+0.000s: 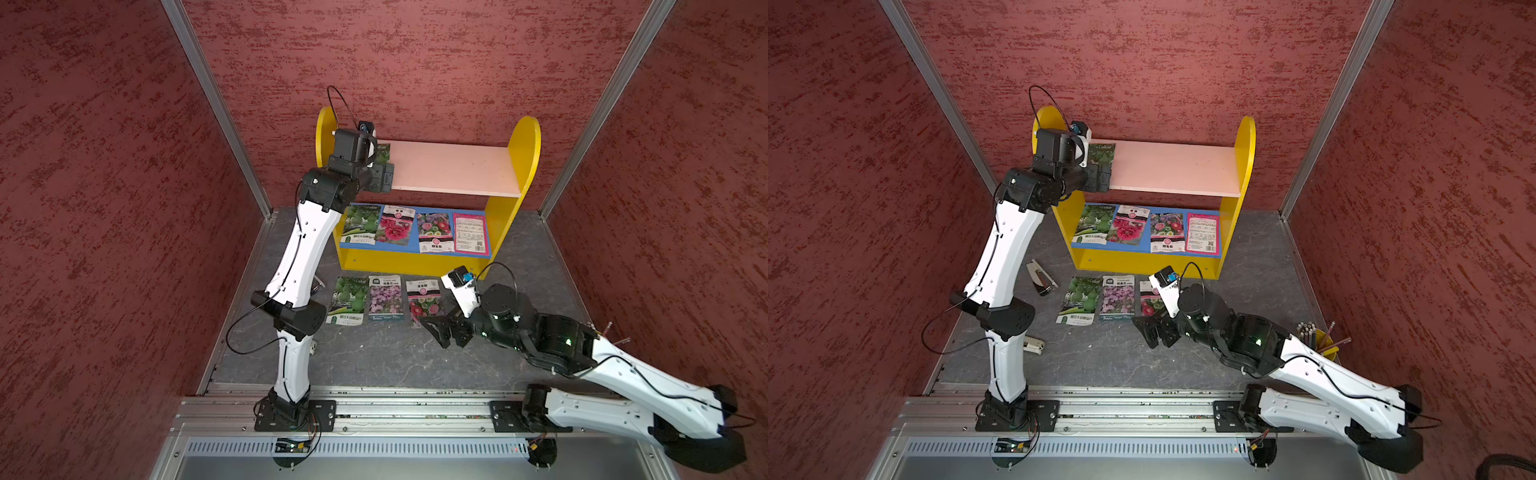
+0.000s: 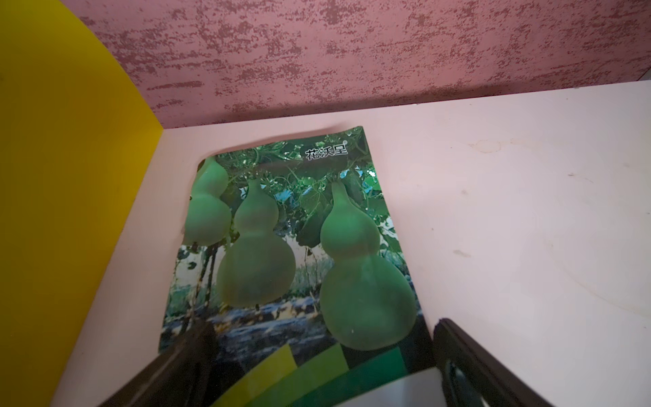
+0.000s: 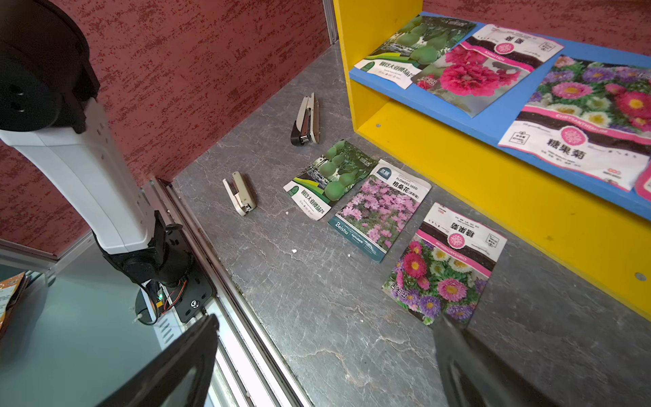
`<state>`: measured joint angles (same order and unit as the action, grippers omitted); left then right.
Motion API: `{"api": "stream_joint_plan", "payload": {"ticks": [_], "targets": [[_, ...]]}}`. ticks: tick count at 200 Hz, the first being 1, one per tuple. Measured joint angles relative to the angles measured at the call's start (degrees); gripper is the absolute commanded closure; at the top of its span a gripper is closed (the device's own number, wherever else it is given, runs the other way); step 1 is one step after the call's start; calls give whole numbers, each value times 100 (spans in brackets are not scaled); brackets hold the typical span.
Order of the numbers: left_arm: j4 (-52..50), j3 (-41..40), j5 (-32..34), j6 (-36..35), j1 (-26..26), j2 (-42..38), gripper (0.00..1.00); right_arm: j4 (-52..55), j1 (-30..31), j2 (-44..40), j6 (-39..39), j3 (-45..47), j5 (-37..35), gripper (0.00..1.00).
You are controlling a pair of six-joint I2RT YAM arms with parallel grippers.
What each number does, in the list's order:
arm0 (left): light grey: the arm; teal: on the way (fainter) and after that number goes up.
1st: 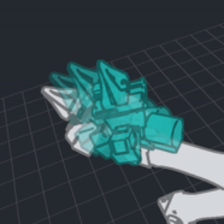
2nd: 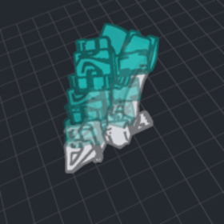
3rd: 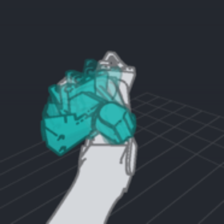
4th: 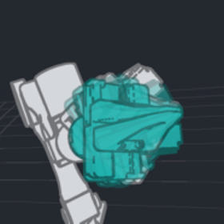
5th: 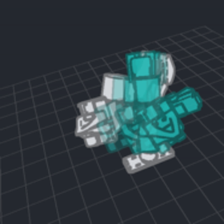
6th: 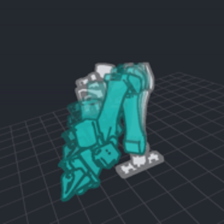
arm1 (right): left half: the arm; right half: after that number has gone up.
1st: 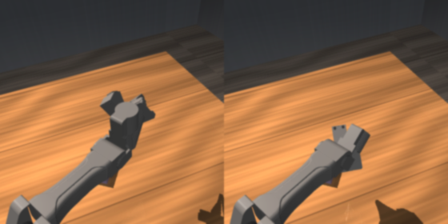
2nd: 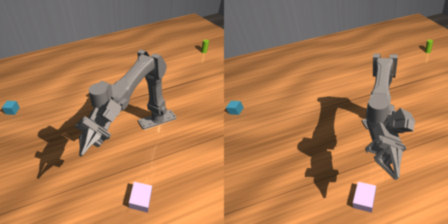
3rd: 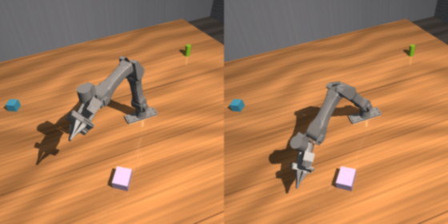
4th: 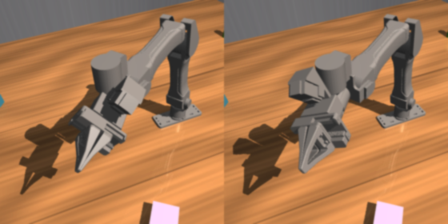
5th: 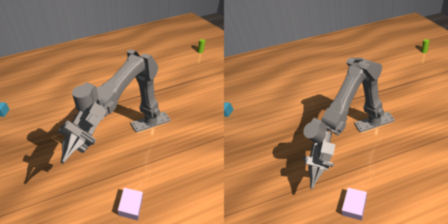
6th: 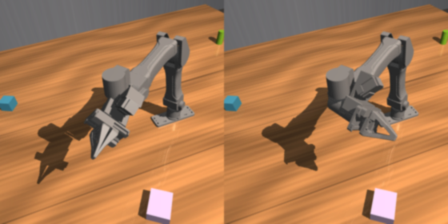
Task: Take the seed bag off the shelf
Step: Pick up the seed packet from the shelf.
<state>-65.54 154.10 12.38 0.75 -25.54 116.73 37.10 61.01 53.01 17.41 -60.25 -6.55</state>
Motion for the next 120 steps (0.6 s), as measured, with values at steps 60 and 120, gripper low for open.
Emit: {"api": "stream_joint_plan", "payload": {"ticks": [60,120], "targets": [[-197,-20,-184,216,-20,-160,0,0,0,-42,13,33,-2,2],[1025,-2083,-1082,848,216,-1711,0,0,0,-48,15,33,-9,2]]}}
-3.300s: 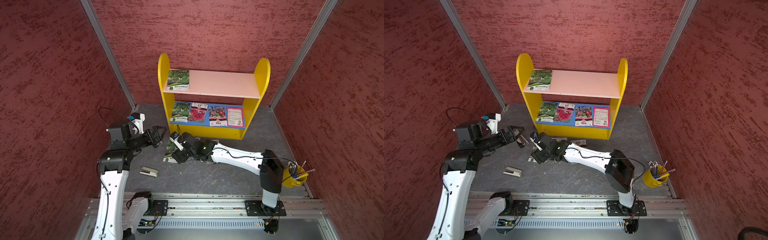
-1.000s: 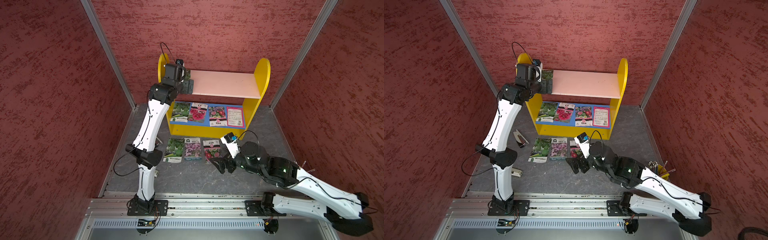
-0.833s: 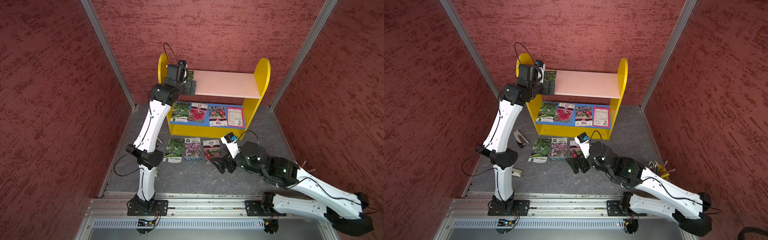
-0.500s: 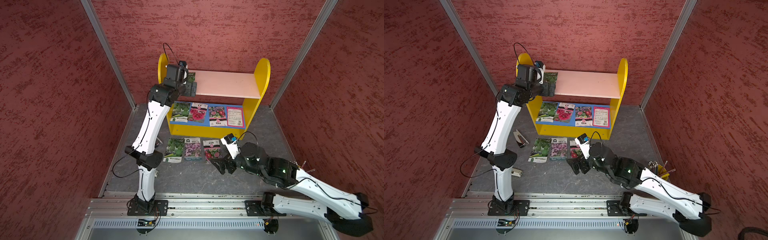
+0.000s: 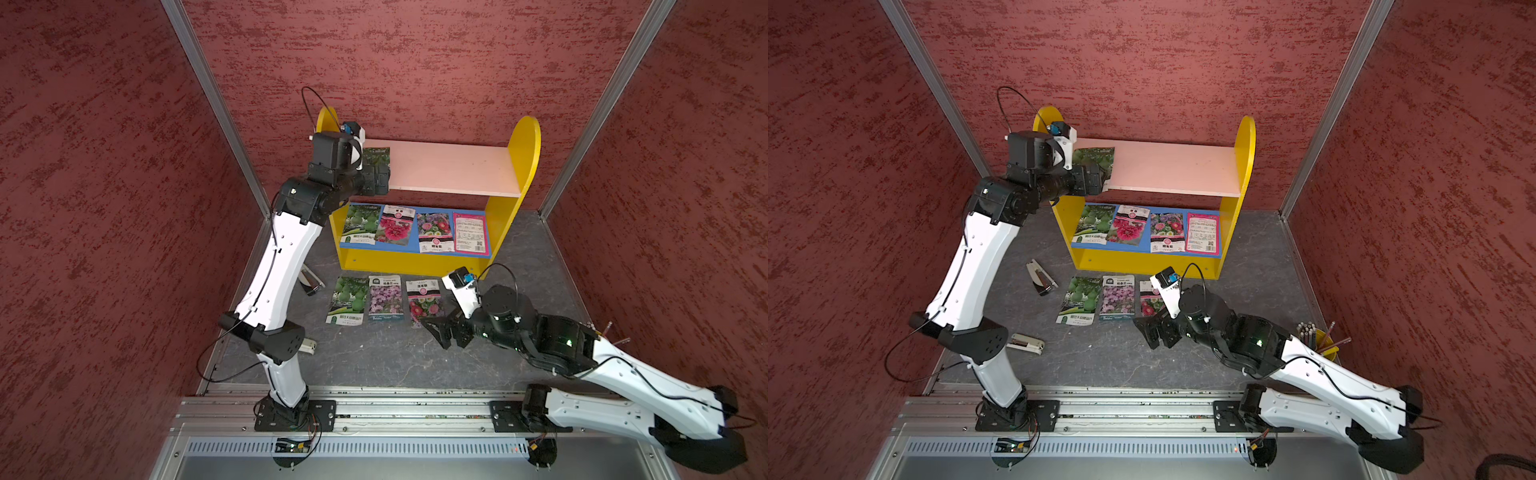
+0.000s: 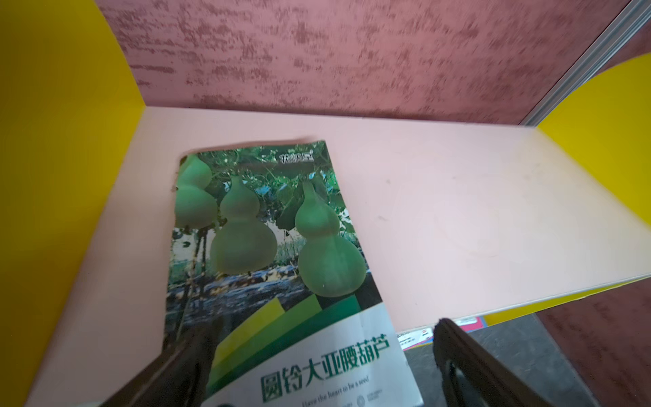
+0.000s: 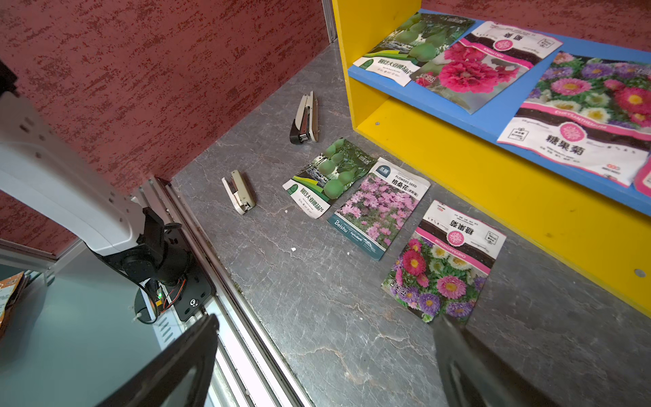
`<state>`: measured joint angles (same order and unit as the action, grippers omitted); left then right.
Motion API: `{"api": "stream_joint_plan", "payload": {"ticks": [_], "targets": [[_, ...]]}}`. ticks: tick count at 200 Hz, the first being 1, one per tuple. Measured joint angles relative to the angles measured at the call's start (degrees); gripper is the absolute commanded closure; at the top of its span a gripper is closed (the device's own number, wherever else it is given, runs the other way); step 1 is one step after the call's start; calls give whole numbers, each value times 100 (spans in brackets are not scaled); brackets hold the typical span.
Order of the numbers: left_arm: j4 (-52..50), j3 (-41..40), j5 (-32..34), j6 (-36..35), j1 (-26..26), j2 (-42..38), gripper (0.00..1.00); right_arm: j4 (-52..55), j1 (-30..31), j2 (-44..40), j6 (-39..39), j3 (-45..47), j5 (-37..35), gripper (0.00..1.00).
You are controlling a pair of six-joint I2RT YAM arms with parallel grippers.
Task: Take the seed bag off the shelf
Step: Pick up the seed packet from the shelf.
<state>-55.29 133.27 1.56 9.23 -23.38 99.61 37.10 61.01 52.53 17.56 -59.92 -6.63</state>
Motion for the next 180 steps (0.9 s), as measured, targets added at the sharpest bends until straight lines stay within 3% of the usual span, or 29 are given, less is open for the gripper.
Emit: {"api": "stream_joint_plan", "payload": {"ticks": [30,72,128,180], "targets": [[621,-1178,-328,291,210,-1093,0,0,0,-35,-2,0,-9,1],[761,-2411,-955,925,726,-2124,0,0,0,63,-22,0,-9,2],[662,-3097,-2177,2124,1390,-2393,0,-24,0,334,-48,0,-4,2],[1663,-3856,-3423,3191,2052,-2284,15,-33,0,339,-48,-2,-4,2]]}}
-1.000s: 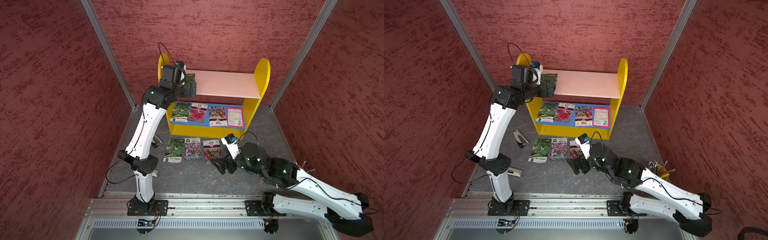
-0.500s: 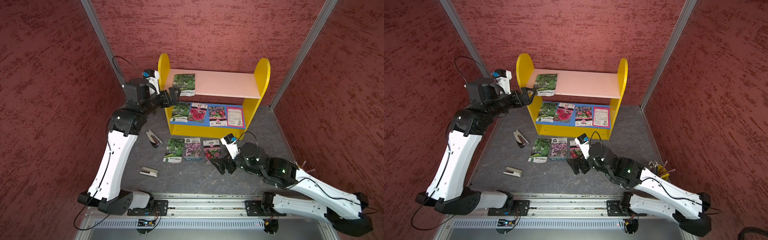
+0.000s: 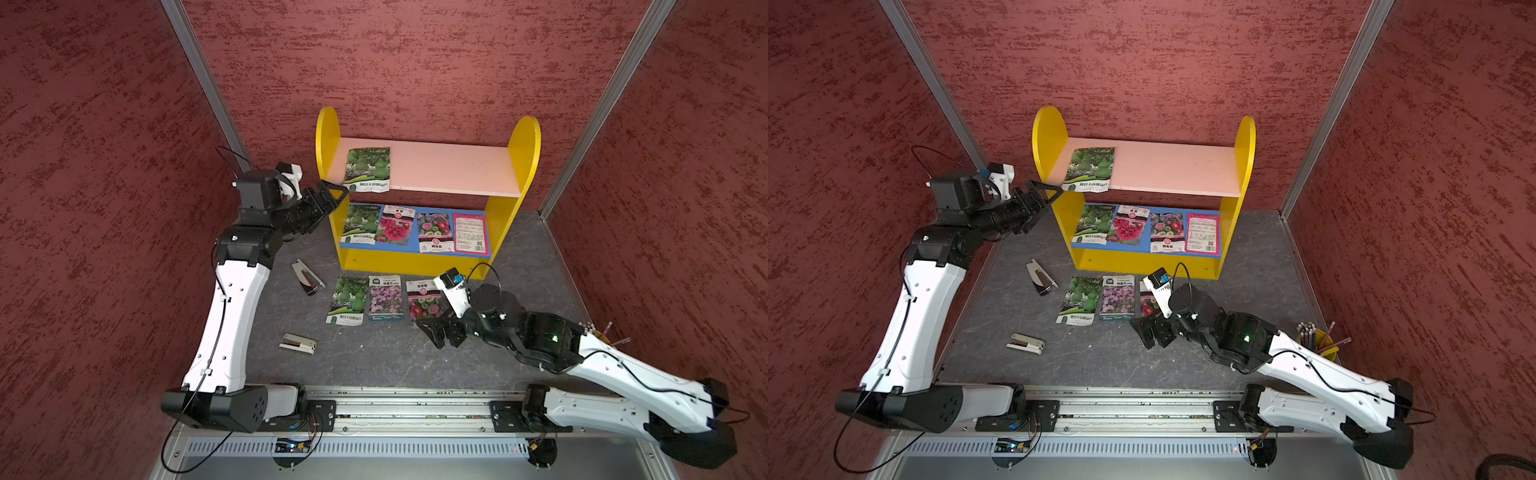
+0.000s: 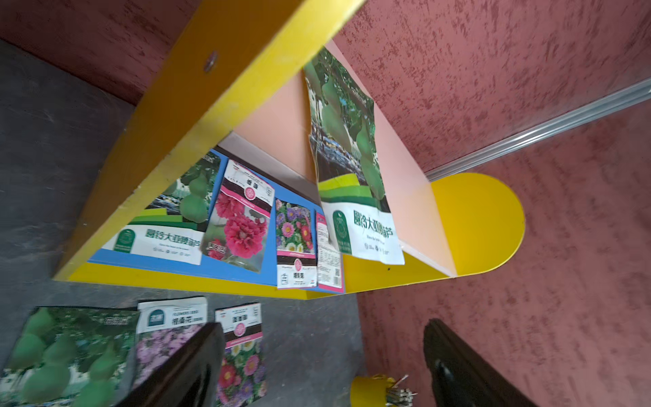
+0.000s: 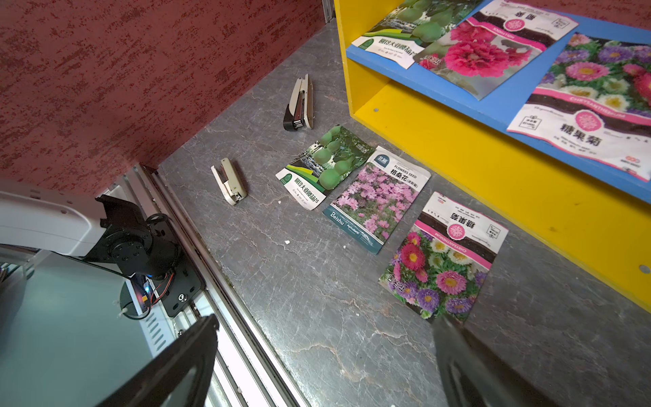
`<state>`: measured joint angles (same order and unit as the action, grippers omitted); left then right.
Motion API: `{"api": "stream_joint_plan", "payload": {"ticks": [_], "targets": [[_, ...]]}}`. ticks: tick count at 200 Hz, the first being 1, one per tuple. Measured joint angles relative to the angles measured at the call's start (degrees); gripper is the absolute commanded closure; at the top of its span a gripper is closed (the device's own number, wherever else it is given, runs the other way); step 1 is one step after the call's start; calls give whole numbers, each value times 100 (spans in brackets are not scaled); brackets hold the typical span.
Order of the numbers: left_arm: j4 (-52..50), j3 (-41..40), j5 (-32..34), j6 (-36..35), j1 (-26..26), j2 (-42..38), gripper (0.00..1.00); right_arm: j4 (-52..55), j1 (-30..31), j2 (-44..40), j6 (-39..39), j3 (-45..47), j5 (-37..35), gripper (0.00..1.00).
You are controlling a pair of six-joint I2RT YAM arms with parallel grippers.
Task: Take the seed bag off the shelf
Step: Pick up the seed packet from the shelf.
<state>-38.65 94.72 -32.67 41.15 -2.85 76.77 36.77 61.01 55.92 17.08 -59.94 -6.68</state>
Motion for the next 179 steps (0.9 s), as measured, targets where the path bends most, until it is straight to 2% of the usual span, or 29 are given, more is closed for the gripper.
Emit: {"api": "stream_joint_plan", "payload": {"ticks": [35,121,150,179], "targets": [[870,-205,-455,553,66,326,24,-4,0,0,2,0,-2,2],[2094,-203,-798,1287,66,798,49,-4,0,-20,7,7,-4,1],[2293,-203,-931,1495,59,901,62,-11,0,-44,7,55,-4,2],[2422,-199,-1019,1598,20,964,80,-11,0,-46,9,81,-7,1]]}}
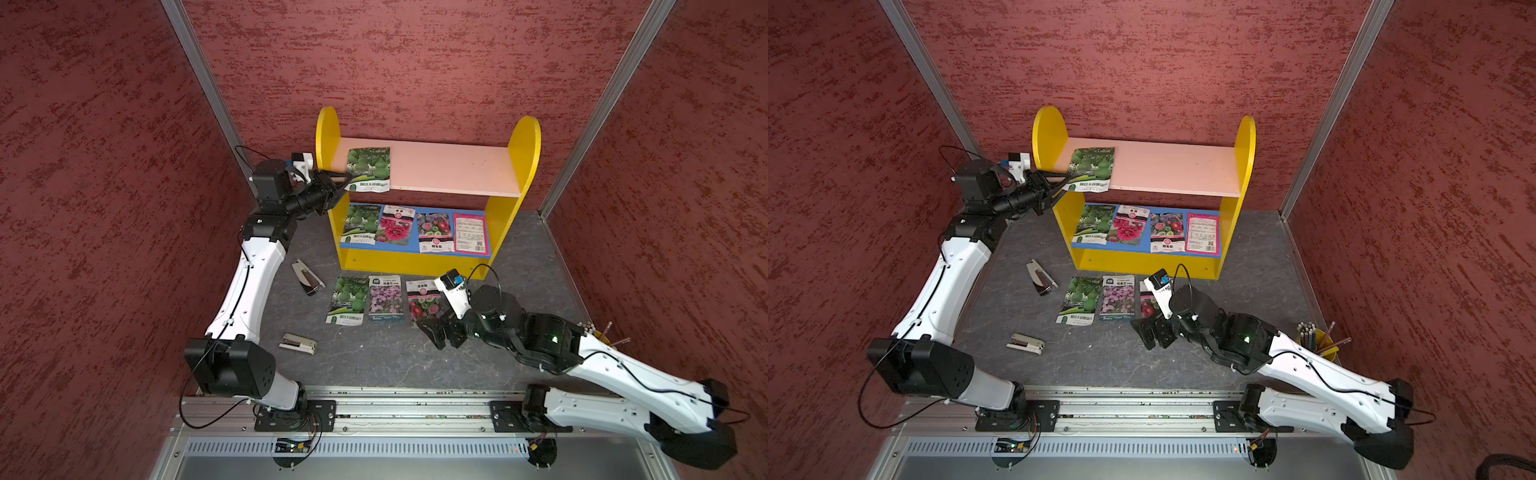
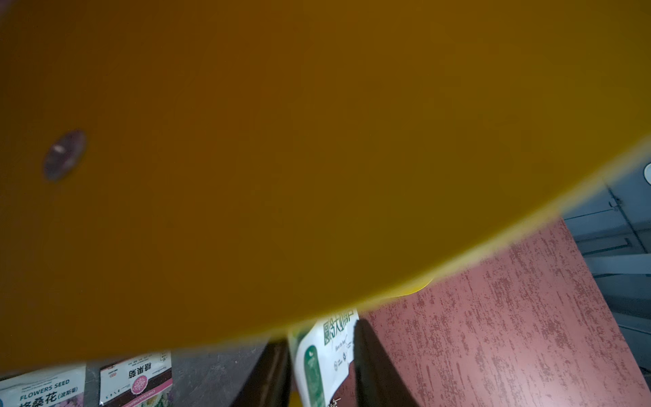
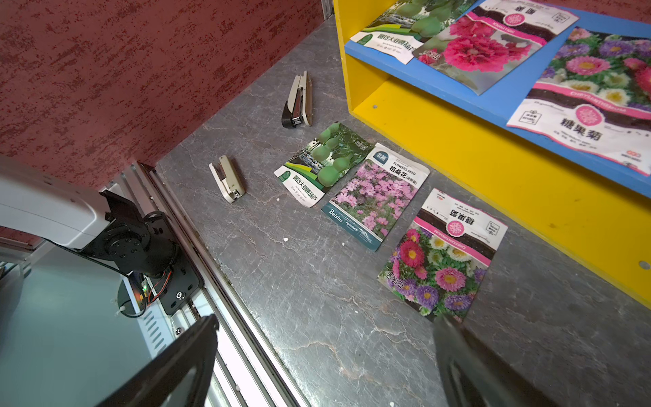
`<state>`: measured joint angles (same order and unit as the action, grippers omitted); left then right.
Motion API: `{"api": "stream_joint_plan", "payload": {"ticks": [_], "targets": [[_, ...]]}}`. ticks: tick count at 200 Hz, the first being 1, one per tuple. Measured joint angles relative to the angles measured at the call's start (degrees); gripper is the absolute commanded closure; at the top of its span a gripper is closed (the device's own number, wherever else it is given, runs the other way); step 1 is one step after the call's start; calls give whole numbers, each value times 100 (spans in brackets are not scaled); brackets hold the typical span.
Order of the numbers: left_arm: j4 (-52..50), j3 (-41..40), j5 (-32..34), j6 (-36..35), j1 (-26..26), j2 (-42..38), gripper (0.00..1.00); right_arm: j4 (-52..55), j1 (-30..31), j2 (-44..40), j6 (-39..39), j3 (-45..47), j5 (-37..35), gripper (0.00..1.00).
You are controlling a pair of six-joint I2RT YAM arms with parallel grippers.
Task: Take the seed bag off the shelf
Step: Pick up the seed packet from the shelf.
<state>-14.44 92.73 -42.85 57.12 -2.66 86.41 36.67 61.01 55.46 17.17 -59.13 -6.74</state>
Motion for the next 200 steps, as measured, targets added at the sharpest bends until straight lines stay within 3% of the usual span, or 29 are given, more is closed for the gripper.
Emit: {"api": "stream_joint_plan", "payload": {"ticks": [32,68,108,156,200], "targets": [[151,13,-63,76,-52,125,100,-2,0,-4,0,15,-4,2],[422,-164,-210,105,-50,68,100,-2,-9,-166,125,74,-243,2],[1543,-1392,-647,282,-114,-616,100,-166,-225,-807,428,70,-297,9],[2636,-2605,-920,369,-1056,-1644,100,-671,-693,-962,833,-278,376,13],[3281,-3082,-597,328,-1858,-2083,100,-1537,-1316,-584,1298,-372,1386,17]]}}
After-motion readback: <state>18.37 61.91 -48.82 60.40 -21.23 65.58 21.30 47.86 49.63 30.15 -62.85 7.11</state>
